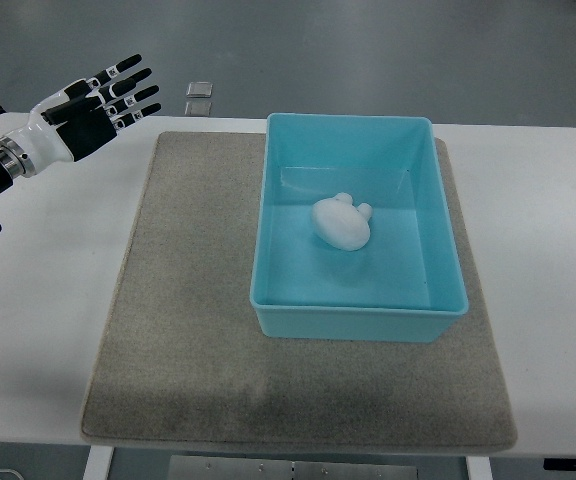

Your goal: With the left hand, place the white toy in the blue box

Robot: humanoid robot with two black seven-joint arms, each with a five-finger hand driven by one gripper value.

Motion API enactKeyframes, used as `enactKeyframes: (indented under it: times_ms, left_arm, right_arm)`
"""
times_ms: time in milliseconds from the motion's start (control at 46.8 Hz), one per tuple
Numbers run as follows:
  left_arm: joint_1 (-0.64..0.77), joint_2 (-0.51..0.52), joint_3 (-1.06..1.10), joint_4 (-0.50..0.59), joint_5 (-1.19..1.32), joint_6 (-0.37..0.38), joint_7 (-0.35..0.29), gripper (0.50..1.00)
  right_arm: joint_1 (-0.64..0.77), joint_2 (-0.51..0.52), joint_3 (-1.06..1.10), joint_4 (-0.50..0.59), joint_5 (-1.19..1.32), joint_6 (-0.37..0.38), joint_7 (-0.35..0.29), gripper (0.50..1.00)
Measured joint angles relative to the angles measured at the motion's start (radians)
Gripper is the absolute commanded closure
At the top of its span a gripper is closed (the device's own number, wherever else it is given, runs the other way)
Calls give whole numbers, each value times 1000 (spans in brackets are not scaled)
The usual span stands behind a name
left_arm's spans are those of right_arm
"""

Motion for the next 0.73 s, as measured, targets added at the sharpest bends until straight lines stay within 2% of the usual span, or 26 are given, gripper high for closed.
enactKeyframes:
  times_ms: [727]
  left_arm:
    - [-3,0,-2,0,1,0,0,500]
  right_arm:
    - [-2,0,-1,8,-8,8,1,564]
